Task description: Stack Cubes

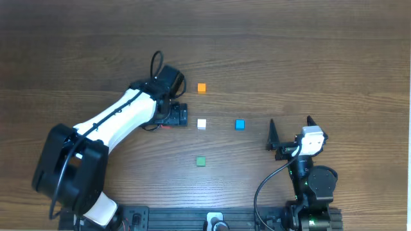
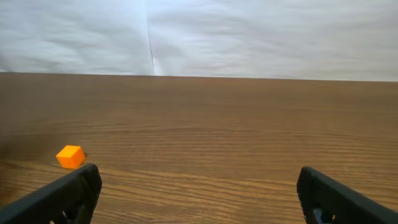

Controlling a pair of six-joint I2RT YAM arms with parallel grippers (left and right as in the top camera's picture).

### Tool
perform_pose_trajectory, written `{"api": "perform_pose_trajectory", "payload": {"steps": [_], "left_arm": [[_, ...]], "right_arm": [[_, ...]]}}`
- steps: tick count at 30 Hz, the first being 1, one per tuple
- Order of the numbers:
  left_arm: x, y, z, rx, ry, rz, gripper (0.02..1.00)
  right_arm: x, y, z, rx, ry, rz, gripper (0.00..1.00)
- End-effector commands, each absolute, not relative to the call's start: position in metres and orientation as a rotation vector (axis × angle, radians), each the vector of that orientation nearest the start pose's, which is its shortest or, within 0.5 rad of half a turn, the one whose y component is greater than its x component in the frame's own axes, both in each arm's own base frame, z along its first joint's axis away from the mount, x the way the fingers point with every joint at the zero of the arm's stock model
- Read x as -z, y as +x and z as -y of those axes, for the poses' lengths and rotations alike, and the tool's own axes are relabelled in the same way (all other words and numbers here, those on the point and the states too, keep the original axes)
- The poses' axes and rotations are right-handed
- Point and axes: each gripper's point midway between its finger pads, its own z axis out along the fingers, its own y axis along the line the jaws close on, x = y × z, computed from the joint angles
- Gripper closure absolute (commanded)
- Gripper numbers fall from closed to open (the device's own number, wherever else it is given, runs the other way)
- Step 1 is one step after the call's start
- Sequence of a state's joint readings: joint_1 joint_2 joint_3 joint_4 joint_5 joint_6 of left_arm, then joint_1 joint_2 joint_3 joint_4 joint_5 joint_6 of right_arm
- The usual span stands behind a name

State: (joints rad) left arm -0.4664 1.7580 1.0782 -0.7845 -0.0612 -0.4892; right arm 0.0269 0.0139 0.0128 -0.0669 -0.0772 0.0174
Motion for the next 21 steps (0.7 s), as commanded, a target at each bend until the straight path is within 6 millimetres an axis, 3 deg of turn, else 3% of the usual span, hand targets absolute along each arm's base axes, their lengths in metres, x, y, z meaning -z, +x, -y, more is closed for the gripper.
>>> {"api": "perform_pose_trajectory", "payload": {"steps": [1, 9, 19, 21], "left_arm": [[-0.0100, 0.2994, 0.1354, -0.049, 0.007, -3.026, 0.045], [-0.0040, 0.3029, 0.1339, -0.050, -0.006, -3.026, 0.143], [-0.0035, 0.3022, 0.1326, -0.053, -0.010, -3.030, 0.389], [-0.0034, 0.3010, 0.1320, -0.056, -0.010, -3.035, 0.393]], "right_arm": [[-0.1580, 0.2452, -0.0222, -0.101, -0.082, -1.638, 0.009], [-0.1580, 0.2452, -0.0222, -0.101, -0.082, -1.638, 0.009], [-0.1580, 0.2452, -0.0222, -0.101, -0.082, -1.638, 0.007], [-0.1580, 0.2452, -0.0223, -0.101, -0.083, -1.638, 0.007]]}}
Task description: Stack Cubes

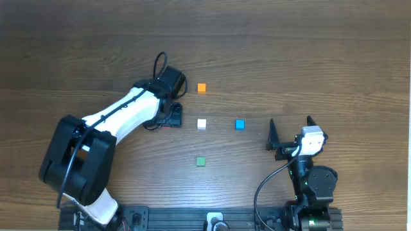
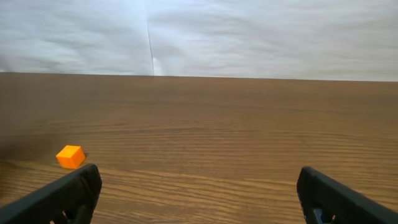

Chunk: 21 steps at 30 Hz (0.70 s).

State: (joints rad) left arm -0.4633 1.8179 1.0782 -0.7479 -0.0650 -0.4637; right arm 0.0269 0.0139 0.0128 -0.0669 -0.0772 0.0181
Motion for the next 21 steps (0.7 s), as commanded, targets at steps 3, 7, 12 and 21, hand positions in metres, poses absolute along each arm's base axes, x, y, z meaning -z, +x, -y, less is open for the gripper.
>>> {"api": "perform_pose_trajectory", "payload": {"steps": [3, 7, 12, 21], "left_arm": [[-0.0016, 0.2984, 0.1308, -0.062, -0.004, -3.042, 0.439], [-0.0007, 0.2975, 0.1303, -0.064, -0.004, -3.044, 0.520], [-0.0007, 0.2973, 0.1303, -0.064, -0.004, -3.044, 0.638], [-0.0013, 0.2969, 0.1320, -0.049, -0.005, -3.046, 0.882]], "right_arm": [[-0.1580, 0.2452, -0.0222, -0.101, -0.082, -1.638, 0.007], [-0.1580, 0.2452, -0.0222, -0.101, -0.082, -1.638, 0.009], [-0.1580, 0.2452, -0.0223, -0.101, -0.083, -1.638, 0.009], [-0.1580, 0.2452, -0.0223, -0.101, -0.083, -1.638, 0.007]]}}
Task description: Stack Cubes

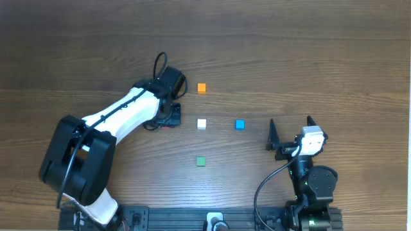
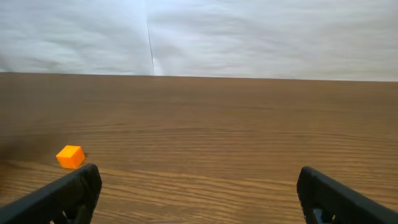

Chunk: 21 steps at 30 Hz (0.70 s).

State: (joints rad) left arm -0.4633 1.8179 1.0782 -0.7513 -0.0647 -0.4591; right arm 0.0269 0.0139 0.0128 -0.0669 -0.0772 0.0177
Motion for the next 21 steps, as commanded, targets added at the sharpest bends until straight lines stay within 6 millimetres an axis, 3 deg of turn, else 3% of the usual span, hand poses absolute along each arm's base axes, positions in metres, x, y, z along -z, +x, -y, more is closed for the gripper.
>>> {"api": "perform_pose_trajectory", "payload": {"steps": [1, 5, 15, 21], "left_arm": [[-0.003, 0.297, 0.134, -0.032, -0.005, -3.045, 0.921], [-0.020, 0.306, 0.143, 0.018, -0.070, -2.995, 0.978], [-0.101, 0.315, 0.199, 0.112, -0.175, -2.932, 0.978], [-0.110, 0.305, 0.229, 0.174, -0.222, -2.909, 0.980]], "right_arm": [[-0.158, 0.245, -0.022, -0.101, -0.082, -1.638, 0.007], [-0.158, 0.245, -0.022, -0.101, -0.083, -1.638, 0.007], [-0.158, 0.245, -0.022, -0.101, -0.082, -1.638, 0.007], [-0.158, 0.245, -0.022, -0.101, -0.083, -1.638, 0.007]]}}
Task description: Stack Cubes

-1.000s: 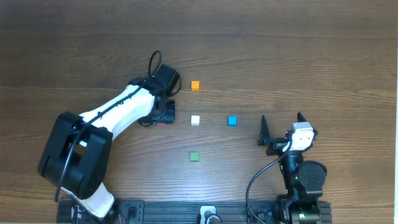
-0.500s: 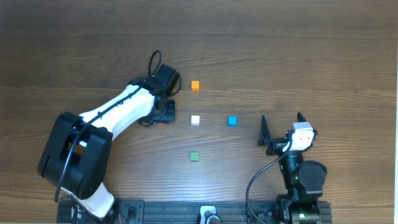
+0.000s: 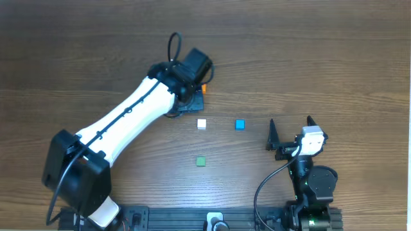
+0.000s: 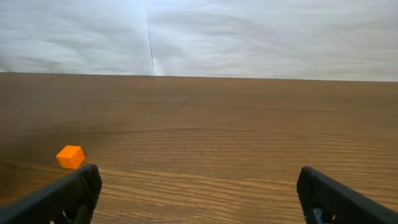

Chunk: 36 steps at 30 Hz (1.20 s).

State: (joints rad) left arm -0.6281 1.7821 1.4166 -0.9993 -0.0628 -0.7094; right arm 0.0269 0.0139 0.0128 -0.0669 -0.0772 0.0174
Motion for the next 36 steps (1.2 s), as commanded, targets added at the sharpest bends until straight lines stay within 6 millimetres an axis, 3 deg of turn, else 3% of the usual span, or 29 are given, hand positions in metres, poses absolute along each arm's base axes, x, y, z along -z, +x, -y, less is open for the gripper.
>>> {"api": "perform_pose_trajectory", "payload": {"steps": [1, 7, 11, 22, 29, 36], "left_arm": [[-0.110, 0.304, 0.234, 0.184, -0.208, -2.904, 0.978], [-0.102, 0.302, 0.259, 0.214, -0.134, -2.892, 0.978], [-0.081, 0.306, 0.271, 0.160, -0.108, -2.925, 0.976], [-0.054, 0.304, 0.262, 0.040, -0.199, -2.968, 0.976], [-0.052, 0.301, 0.253, -0.022, -0.221, -2.976, 0.980], [-0.052, 0.299, 0.257, -0.044, -0.116, -2.964, 0.980]], "right_arm": [[-0.158, 0.245, -0.022, -0.101, -0.082, -1.638, 0.007], [-0.158, 0.245, -0.022, -0.101, -0.082, -1.638, 0.007], [-0.158, 0.245, -0.022, -0.101, -0.083, -1.638, 0.009], [-0.158, 0.245, -0.022, -0.101, -0.082, -1.638, 0.007], [-0.158, 0.245, -0.022, -0.101, -0.082, -1.638, 0.009], [-0.158, 0.245, -0.022, -0.101, -0.082, -1.638, 0.009]]}}
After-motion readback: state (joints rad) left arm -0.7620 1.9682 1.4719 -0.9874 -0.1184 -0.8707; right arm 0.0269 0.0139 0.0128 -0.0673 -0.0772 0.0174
